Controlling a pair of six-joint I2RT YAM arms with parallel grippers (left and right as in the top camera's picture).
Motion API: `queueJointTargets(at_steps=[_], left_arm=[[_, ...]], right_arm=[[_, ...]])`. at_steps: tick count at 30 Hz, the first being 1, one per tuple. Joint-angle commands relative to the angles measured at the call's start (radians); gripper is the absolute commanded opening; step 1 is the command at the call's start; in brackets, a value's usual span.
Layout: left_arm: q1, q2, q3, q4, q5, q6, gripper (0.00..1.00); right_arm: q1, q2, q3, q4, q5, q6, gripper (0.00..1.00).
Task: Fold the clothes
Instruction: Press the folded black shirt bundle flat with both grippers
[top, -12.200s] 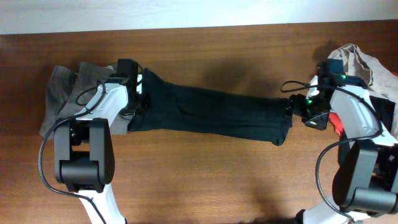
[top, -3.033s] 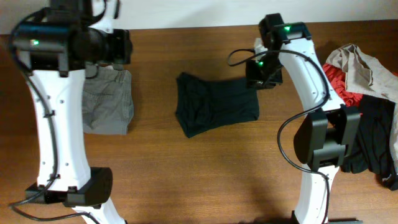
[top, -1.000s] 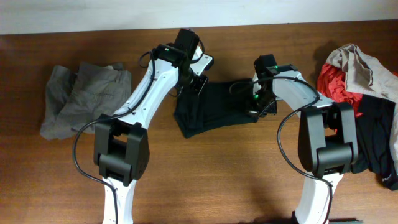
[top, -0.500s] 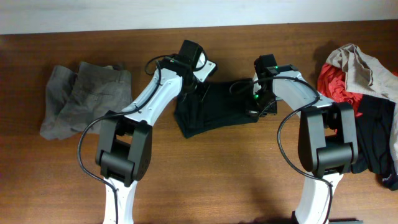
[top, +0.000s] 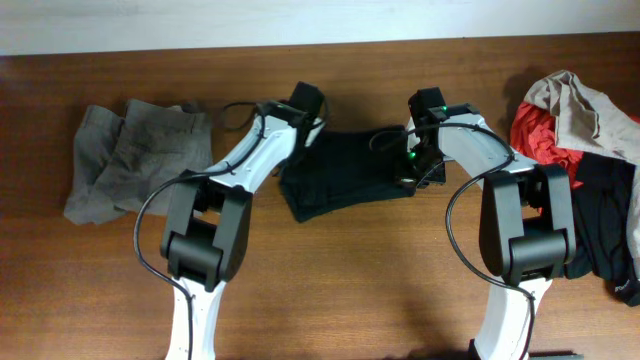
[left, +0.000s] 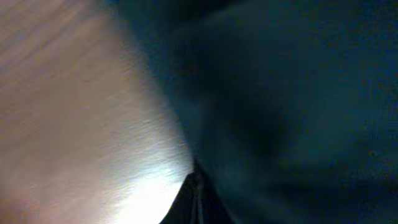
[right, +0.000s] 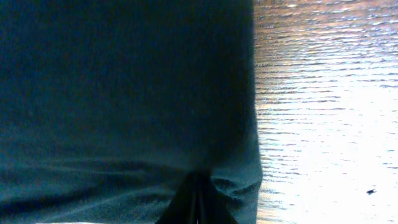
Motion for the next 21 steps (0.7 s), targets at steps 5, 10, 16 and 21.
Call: queueJointTargets(at_steps=[5, 10, 16, 21], left_arm=[[0.164, 0.018, 0.072, -0.135, -0.108, -0.151, 0.0], [0.176, -0.024, 0.164, -0.143, 0.291, -0.06, 0.01], [0.12, -0.024, 0.176, -0.078, 0.461, -0.005, 0.04], [0.045, 0.01, 0.174, -0.046, 0.426, 0.056, 0.05]], right_arm=[[0.003, 0.042, -0.034, -0.016, 0.042, 0.009, 0.04], [0.003, 0.042, -0.034, -0.016, 0.042, 0.009, 0.04], [0.003, 0.042, -0.034, -0.016, 0.042, 0.009, 0.04], [0.003, 0.042, -0.034, -0.018, 0.042, 0.009, 0.04]])
